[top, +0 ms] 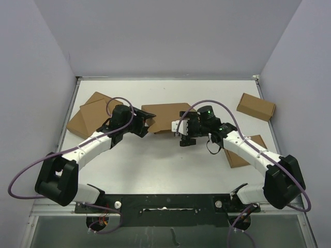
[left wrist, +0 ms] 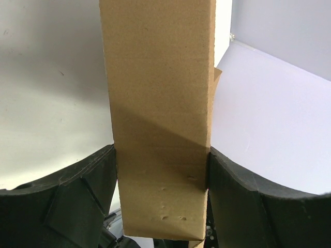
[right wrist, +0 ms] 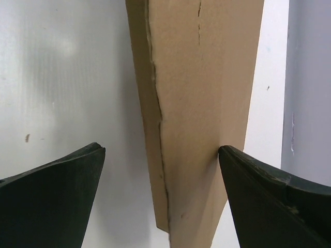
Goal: Fold the paper box
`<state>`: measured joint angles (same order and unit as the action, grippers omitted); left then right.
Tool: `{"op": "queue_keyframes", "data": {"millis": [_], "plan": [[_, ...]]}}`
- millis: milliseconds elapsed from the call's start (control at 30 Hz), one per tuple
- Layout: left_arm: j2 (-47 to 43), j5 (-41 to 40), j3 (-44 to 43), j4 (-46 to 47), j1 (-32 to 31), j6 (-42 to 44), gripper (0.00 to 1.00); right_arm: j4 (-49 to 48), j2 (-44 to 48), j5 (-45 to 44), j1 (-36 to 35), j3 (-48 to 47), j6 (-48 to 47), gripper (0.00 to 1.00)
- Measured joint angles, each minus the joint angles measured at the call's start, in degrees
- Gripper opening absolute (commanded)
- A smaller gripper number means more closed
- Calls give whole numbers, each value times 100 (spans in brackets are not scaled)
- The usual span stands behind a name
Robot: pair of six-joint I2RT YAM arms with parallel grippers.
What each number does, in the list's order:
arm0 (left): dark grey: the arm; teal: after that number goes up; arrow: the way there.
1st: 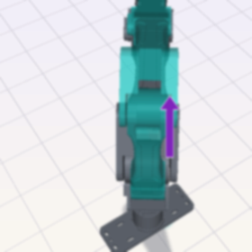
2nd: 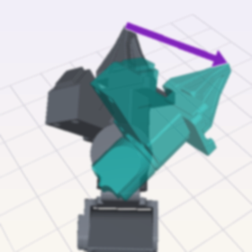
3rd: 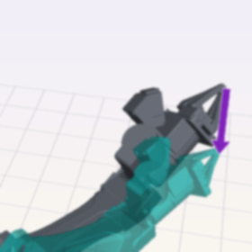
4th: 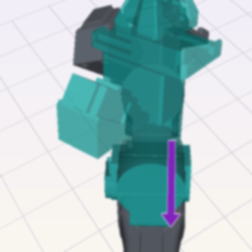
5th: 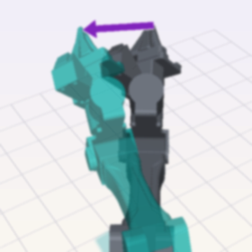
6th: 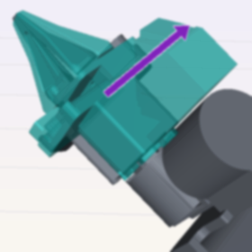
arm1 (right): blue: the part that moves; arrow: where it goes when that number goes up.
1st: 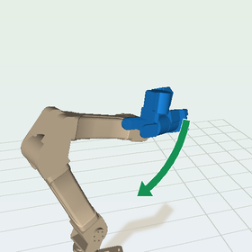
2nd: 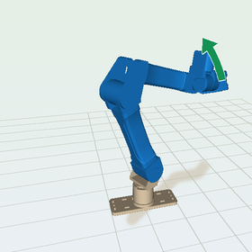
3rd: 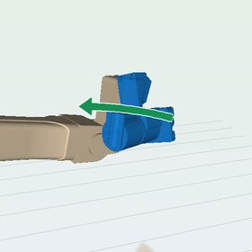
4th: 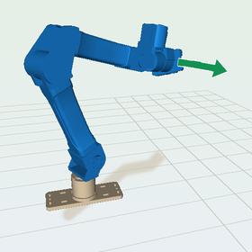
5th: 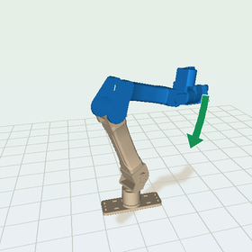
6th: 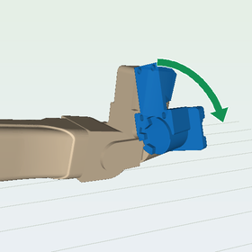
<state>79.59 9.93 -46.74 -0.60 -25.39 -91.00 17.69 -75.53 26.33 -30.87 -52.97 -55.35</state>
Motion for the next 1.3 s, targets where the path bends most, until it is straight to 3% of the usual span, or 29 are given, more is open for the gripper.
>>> {"op": "queue_keyframes", "data": {"millis": [133,333,567,767,1000,1300], "plan": [[0,0,-15,-66,0,-31,63,-549,-372,-522,-238,68,-129,100],[0,-4,-15,-179,17,-31,63,-1311,-929,-1377,-636,72,-240,91],[0,2,-15,-184,33,-37,64,-1794,-977,-1755,-761,223,-284,65],[-4,33,-15,-173,63,-105,73,-2026,-922,-1829,-785,297,-323,46],[-232,42,-15,-129,74,-35,97,-1987,-820,-1742,-693,291,-122,45],[-1469,-240,-15,-251,234,835,98,-1108,-636,-612,133,-472,1207,44]]}}
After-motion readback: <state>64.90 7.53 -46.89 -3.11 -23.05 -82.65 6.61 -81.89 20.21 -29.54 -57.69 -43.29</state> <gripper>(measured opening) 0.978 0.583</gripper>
